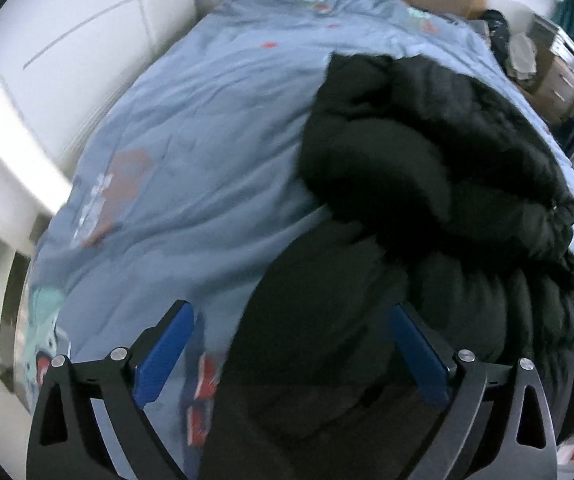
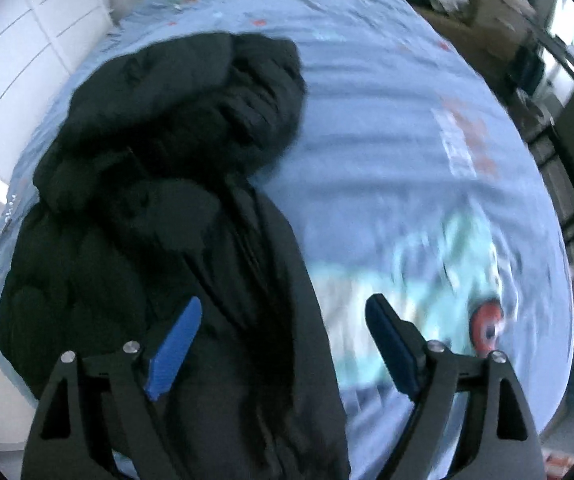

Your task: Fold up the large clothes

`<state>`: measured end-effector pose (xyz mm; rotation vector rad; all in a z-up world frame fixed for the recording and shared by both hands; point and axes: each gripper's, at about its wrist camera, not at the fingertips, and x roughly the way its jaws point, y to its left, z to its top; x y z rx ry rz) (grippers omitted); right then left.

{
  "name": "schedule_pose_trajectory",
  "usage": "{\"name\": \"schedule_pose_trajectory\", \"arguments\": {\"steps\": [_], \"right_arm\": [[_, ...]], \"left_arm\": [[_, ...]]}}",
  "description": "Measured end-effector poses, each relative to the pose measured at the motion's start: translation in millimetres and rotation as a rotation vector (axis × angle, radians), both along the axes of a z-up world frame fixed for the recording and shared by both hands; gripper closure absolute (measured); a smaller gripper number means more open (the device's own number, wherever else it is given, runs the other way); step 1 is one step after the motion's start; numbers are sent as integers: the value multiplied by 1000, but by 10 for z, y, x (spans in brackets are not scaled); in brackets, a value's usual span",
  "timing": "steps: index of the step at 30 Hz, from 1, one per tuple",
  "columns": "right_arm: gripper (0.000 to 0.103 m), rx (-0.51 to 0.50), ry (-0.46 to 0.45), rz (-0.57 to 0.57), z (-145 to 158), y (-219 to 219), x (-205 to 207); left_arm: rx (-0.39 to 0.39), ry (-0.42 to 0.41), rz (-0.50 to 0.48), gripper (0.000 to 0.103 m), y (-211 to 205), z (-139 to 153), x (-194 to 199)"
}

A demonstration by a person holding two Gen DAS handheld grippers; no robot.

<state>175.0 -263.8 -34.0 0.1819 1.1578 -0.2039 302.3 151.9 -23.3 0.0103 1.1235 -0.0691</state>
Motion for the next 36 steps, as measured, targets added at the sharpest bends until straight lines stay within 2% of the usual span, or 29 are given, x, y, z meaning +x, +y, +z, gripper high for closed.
{"name": "schedule_pose_trajectory", "arguments": {"steps": [4, 11, 16, 20, 26, 36], "right_arm": [[18, 80, 59, -53, -201, -98, -273], [18, 199, 162, -140, -750, -276, -610], [18, 272, 186, -196, -1068, -374, -762], [17, 330, 189, -211, -1223, -381, -875], [17, 441, 219, -167, -1405, -260, -1021], [17, 507, 225, -144, -1481, -244, -1096]], "left_arm": [[-32, 81, 33, 5, 316, -196, -203], [-122, 204, 97, 5, 630, -686, -495], [-185, 281, 143, 5, 850, -1042, -668], [-284, 345, 140, 5, 918, -1230, -812], [-367, 389, 106, 5, 790, -1296, -951], [-384, 409, 105, 7, 538, -1278, -1029]]}}
